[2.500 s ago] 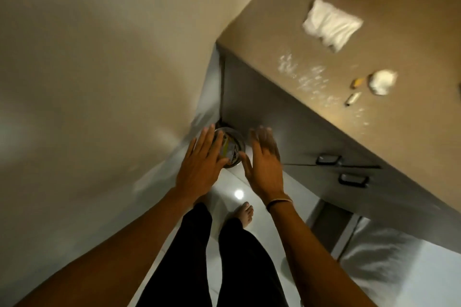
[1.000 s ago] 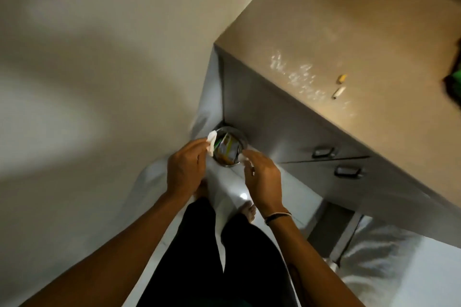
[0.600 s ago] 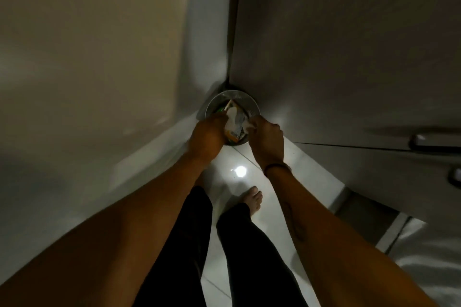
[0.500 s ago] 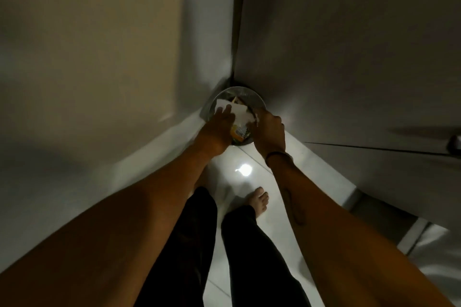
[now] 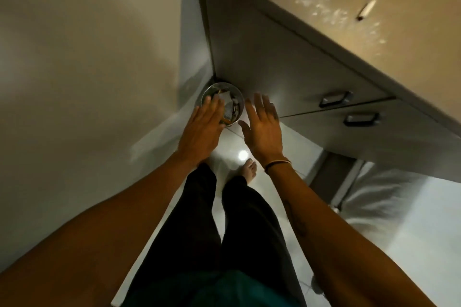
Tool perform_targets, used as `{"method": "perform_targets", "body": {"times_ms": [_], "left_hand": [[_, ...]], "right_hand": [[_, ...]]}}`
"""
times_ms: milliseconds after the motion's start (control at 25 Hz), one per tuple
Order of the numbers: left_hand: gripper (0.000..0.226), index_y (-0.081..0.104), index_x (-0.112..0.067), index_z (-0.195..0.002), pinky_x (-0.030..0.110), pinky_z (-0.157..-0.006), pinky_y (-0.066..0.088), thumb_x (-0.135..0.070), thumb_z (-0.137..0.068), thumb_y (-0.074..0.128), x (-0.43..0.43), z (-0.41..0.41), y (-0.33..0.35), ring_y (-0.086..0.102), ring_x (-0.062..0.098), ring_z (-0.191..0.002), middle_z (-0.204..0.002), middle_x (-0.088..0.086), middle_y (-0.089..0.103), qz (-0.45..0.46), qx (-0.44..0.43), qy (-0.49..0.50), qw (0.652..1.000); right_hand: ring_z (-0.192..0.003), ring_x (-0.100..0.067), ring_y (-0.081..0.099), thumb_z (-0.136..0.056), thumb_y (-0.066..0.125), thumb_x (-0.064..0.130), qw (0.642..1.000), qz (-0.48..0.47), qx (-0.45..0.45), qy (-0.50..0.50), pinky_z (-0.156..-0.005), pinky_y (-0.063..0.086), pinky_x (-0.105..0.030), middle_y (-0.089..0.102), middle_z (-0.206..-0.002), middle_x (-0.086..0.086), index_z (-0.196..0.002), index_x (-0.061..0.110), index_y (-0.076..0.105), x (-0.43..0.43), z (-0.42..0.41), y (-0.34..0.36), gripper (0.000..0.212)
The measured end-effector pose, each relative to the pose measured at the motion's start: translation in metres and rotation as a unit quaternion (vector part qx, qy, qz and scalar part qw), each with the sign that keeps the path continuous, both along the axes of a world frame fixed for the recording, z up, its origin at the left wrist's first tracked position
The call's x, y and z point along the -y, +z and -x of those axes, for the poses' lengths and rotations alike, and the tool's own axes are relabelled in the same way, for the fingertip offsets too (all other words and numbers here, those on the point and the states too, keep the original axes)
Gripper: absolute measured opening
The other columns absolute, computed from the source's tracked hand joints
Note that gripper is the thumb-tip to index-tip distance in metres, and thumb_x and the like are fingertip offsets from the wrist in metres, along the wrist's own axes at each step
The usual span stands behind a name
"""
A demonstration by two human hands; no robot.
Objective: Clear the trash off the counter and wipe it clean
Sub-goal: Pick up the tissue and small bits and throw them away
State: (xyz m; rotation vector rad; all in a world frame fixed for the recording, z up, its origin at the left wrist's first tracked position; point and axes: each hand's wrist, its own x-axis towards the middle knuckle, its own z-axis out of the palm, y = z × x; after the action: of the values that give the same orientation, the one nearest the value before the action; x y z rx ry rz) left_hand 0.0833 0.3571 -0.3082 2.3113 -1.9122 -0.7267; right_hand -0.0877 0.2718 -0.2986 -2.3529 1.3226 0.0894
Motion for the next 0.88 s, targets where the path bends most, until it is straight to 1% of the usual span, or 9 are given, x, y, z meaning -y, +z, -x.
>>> {"method": "perform_targets", "body": {"times_ms": [120, 240, 320, 400, 480, 520, 600, 720, 880], "left_hand": [[0.074, 0.014, -0.008, -0.166, 0.052, -0.131, 0.017, -0.042, -0.107, 0.043, 0.025, 0.004, 0.081, 0.009, 0.032, -0.163, -0.176, 0.015, 0.012, 0.087, 0.039, -0.015, 0.995], [0.073, 0.018, -0.007, -0.166, 0.053, -0.131, 0.019, -0.037, -0.107, 0.05, 0.057, 0.009, 0.159, 0.01, 0.032, -0.163, -0.175, 0.016, 0.013, 0.192, 0.059, -0.053, 0.978], [0.069, 0.026, -0.007, -0.164, 0.051, -0.128, 0.027, -0.034, -0.107, 0.052, 0.087, 0.012, 0.204, 0.018, 0.033, -0.161, -0.174, 0.016, 0.02, 0.264, 0.068, -0.076, 0.959], [0.06, 0.04, -0.007, -0.159, 0.047, -0.12, 0.039, -0.035, -0.106, 0.053, 0.119, 0.018, 0.235, 0.039, 0.034, -0.152, -0.166, 0.016, 0.04, 0.313, 0.059, -0.082, 0.944], [0.05, 0.054, -0.009, -0.148, 0.049, -0.104, 0.052, -0.032, -0.104, 0.056, 0.157, 0.034, 0.256, 0.058, 0.034, -0.127, -0.143, 0.014, 0.061, 0.319, 0.037, -0.082, 0.944], [0.046, 0.058, -0.011, -0.144, 0.05, -0.096, 0.055, -0.03, -0.102, 0.059, 0.174, 0.039, 0.263, 0.06, 0.034, -0.116, -0.131, 0.012, 0.066, 0.305, 0.023, -0.075, 0.949], [0.041, 0.063, -0.015, -0.139, 0.047, -0.089, 0.056, -0.023, -0.099, 0.065, 0.202, 0.05, 0.272, 0.06, 0.033, -0.109, -0.118, 0.011, 0.068, 0.257, -0.007, -0.074, 0.964], [0.038, 0.065, -0.021, -0.137, 0.04, -0.087, 0.05, -0.017, -0.099, 0.066, 0.237, 0.059, 0.271, 0.058, 0.03, -0.11, -0.115, 0.01, 0.064, 0.194, 0.005, -0.154, 0.969], [0.036, 0.071, -0.023, -0.132, 0.04, -0.084, 0.054, -0.017, -0.097, 0.071, 0.264, 0.058, 0.263, 0.058, 0.028, -0.107, -0.114, 0.01, 0.06, 0.182, 0.036, -0.223, 0.957]], "right_hand": [[-0.161, -0.034, 0.018, -0.101, 0.068, 0.03, 0.995, 0.082, 0.06, -0.008, -0.13, 0.022, -0.052, 0.026, -0.171, -0.015, -0.16, 0.014, 0.033, 0.013, 0.007, 0.084, 0.071], [-0.158, -0.03, 0.029, -0.106, 0.06, 0.028, 0.974, 0.154, 0.162, -0.034, -0.128, 0.032, -0.043, 0.037, -0.166, -0.015, -0.156, 0.01, 0.042, 0.028, 0.02, 0.168, 0.057], [-0.149, -0.027, 0.045, -0.106, 0.06, 0.024, 0.948, 0.209, 0.229, -0.067, -0.123, 0.039, -0.038, 0.051, -0.157, -0.012, -0.15, 0.01, 0.051, 0.046, 0.028, 0.214, 0.047], [-0.13, -0.024, 0.057, -0.105, 0.061, 0.022, 0.925, 0.256, 0.252, -0.125, -0.109, 0.047, -0.033, 0.063, -0.142, -0.009, -0.144, 0.012, 0.057, 0.07, 0.034, 0.247, 0.041], [-0.111, -0.026, 0.062, -0.103, 0.063, 0.029, 0.923, 0.244, 0.22, -0.199, -0.088, 0.05, -0.032, 0.068, -0.123, -0.007, -0.136, 0.017, 0.06, 0.098, 0.043, 0.261, 0.035], [-0.103, -0.027, 0.063, -0.101, 0.064, 0.035, 0.931, 0.213, 0.194, -0.225, -0.078, 0.049, -0.033, 0.069, -0.115, -0.007, -0.13, 0.018, 0.061, 0.112, 0.044, 0.262, 0.034], [-0.093, -0.031, 0.065, -0.096, 0.069, 0.045, 0.943, 0.162, 0.146, -0.249, -0.068, 0.048, -0.036, 0.071, -0.104, -0.008, -0.119, 0.017, 0.063, 0.13, 0.043, 0.256, 0.036], [-0.089, -0.034, 0.065, -0.092, 0.074, 0.044, 0.949, 0.149, 0.108, -0.255, -0.065, 0.052, -0.04, 0.069, -0.103, -0.012, -0.107, 0.014, 0.064, 0.139, 0.039, 0.243, 0.035], [-0.088, -0.036, 0.065, -0.096, 0.068, 0.031, 0.942, 0.161, 0.09, -0.279, -0.064, 0.056, -0.041, 0.066, -0.106, -0.014, -0.105, 0.01, 0.068, 0.148, 0.031, 0.235, 0.023]]}}
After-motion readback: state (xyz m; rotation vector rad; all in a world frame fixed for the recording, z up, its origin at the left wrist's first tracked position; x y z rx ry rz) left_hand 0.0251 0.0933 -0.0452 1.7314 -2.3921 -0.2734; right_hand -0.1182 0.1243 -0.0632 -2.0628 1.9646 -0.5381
